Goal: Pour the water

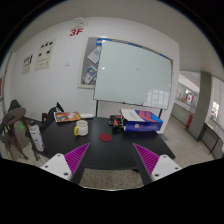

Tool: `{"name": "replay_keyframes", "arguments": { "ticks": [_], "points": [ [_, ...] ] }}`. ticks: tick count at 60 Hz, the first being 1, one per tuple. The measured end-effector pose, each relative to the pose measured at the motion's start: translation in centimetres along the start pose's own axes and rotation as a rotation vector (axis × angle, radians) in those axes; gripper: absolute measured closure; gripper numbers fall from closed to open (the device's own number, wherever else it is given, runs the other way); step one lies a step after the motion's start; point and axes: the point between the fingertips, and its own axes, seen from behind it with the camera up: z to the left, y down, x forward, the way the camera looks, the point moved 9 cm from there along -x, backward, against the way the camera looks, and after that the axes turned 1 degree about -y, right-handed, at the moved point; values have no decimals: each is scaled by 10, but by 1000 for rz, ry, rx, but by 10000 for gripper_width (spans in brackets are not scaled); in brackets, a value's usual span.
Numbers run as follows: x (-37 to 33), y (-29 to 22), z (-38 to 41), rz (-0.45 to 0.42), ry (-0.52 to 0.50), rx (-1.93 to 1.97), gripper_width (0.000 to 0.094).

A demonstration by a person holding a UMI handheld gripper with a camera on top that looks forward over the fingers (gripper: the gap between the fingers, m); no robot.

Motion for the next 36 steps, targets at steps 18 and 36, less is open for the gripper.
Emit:
{"name": "replay_keyframes", "arguments": {
  "ticks": [18,36],
  "points": [
    [-1,65,38,75,19,-22,92],
    [-6,149,210,198,-99,23,93]
  ]
}}
